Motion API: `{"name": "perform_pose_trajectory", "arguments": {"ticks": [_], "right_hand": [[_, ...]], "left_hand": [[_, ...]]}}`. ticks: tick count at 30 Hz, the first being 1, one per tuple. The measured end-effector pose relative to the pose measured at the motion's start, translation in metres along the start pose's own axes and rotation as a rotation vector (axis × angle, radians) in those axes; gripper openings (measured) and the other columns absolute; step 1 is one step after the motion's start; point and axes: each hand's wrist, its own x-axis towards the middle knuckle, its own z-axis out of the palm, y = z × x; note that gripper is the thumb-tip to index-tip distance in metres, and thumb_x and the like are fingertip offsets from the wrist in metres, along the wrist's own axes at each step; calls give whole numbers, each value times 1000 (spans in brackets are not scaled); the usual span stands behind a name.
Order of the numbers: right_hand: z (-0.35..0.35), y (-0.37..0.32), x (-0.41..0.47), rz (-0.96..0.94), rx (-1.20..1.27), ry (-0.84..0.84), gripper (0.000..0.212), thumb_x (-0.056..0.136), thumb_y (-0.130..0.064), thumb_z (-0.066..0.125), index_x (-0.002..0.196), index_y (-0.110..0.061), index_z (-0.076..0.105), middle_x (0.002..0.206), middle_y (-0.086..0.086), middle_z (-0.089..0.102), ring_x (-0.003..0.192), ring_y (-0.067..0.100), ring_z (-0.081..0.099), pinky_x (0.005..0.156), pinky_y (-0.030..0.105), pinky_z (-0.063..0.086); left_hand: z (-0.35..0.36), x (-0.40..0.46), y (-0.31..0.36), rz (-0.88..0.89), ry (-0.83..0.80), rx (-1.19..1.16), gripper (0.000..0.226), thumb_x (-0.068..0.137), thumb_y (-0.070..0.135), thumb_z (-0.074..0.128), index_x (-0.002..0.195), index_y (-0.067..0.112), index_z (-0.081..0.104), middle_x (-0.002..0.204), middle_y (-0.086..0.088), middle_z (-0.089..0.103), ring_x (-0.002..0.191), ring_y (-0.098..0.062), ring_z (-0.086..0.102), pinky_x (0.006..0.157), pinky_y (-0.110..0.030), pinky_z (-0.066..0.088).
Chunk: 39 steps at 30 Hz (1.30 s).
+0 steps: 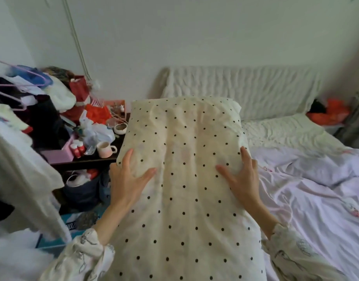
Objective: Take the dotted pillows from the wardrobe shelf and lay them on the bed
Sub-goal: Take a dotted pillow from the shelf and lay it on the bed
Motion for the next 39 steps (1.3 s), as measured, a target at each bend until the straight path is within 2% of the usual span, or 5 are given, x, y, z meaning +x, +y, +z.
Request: {"name": "perform_pose_trajectory", "arguments": {"ticks": [4,15,21,28,39], "right_hand": [[53,-2,67,20,22,38,91,64,-59,69,138,-35,22,116,-7,33,103,9,34,85,32,32],[156,6,217,184,-13,146,90,64,-54,71,137,-31,24,116,-11,31,116,12,33,88,31,29],[188,40,302,266,-23,194,89,62,-58,68,135,-35,22,114,-10,32,102,8,33,86,30,30],[204,87,431,363,-6,250,95,67,-55,69,142,-27,18,135,5,38,118,21,40,87,31,28],[194,135,570,437,-2,325,92,71,-50,70,143,-23,19,138,6,34,109,8,32,90,27,26]], "left_hand": [[27,96,-18,29,-56,-11,88,64,65,67,137,38,27,123,-6,31,121,-26,32,100,-39,32],[107,317,-29,115,-216,-5,90,57,70,67,134,43,27,128,-6,33,121,-25,37,97,-37,35],[186,408,-23,120,-320,-37,93,55,69,68,133,42,26,127,-3,37,121,-22,39,100,-41,38],[299,533,27,188,-358,16,86,62,50,77,135,28,37,124,-9,37,118,-26,40,97,-32,33],[437,656,94,274,-522,22,92,63,52,76,139,28,30,115,0,33,115,-21,40,93,-27,32]]}}
